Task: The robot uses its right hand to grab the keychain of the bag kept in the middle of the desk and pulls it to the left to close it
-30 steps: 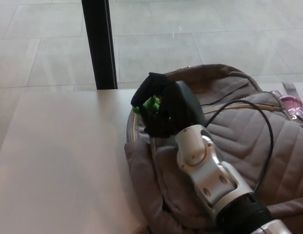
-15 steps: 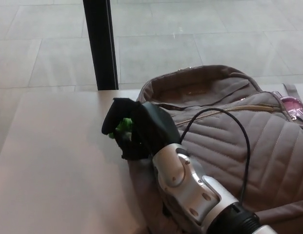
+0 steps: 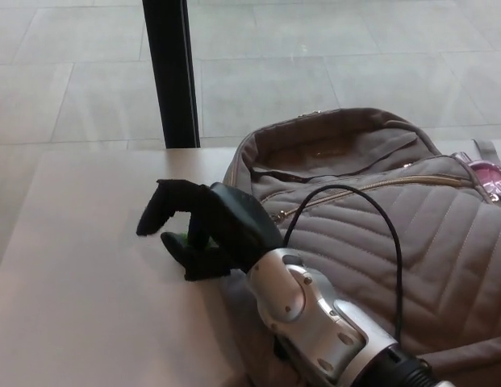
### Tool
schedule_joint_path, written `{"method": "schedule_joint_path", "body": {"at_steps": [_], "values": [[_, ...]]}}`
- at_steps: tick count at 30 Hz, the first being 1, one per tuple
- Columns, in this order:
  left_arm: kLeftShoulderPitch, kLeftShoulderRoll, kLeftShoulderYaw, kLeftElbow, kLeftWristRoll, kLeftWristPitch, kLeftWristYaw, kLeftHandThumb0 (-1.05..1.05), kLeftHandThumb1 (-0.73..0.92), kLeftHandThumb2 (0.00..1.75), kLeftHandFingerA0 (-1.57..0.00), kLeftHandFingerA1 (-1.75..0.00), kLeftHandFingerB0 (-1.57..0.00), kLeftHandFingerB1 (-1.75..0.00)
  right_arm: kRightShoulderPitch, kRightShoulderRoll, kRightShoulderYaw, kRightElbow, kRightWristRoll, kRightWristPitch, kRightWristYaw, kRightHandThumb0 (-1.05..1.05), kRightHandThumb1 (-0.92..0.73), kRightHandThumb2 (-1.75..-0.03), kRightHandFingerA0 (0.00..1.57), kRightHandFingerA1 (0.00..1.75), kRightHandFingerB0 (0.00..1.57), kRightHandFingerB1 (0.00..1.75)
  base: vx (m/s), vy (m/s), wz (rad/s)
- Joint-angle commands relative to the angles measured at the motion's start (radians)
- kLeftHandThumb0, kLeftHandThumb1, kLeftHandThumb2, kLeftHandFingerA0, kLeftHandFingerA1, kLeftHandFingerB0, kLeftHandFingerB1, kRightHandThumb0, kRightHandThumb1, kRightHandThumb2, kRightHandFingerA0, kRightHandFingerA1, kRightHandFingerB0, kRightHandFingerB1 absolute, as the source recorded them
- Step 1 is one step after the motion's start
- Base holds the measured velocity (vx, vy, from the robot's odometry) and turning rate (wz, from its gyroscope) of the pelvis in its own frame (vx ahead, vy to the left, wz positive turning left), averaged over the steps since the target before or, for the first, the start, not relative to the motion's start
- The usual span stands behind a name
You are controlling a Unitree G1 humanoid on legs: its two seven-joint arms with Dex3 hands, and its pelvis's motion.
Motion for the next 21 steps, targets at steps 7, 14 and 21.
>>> {"method": "schedule_joint_path", "body": {"at_steps": [7, 14, 21], "values": [[0.022, 0.012, -0.007, 0.012, 0.012, 0.004, 0.009, -0.88, 0.76, 1.15, -0.50, -0.70, -0.31, -0.58, -0.147, -0.298, 0.089, -0.221, -0.363, 0.319, 0.221, -1.05, -0.85, -0.68, 0.00, 0.00, 0.00, 0.00, 0.00, 0.000, 0.00], [0.029, 0.014, -0.005, 0.015, 0.008, 0.002, -0.011, -0.90, 0.92, 0.77, -0.50, -0.64, -0.29, -0.45, -0.165, -0.438, -0.056, -0.425, -0.247, 0.340, 0.364, -1.05, -0.92, -0.72, 0.00, 0.00, 0.00, 0.00, 0.00, 0.000, 0.00], [0.042, 0.005, -0.007, 0.014, 0.011, -0.001, 0.008, -0.85, 0.92, 0.78, -0.51, -0.65, -0.33, -0.46, -0.042, -0.772, -0.387, -0.625, -0.068, 0.313, 0.507, -1.05, -0.92, -0.73, 0.00, 0.00, 0.00, 0.00, 0.00, 0.000, 0.00]]}}
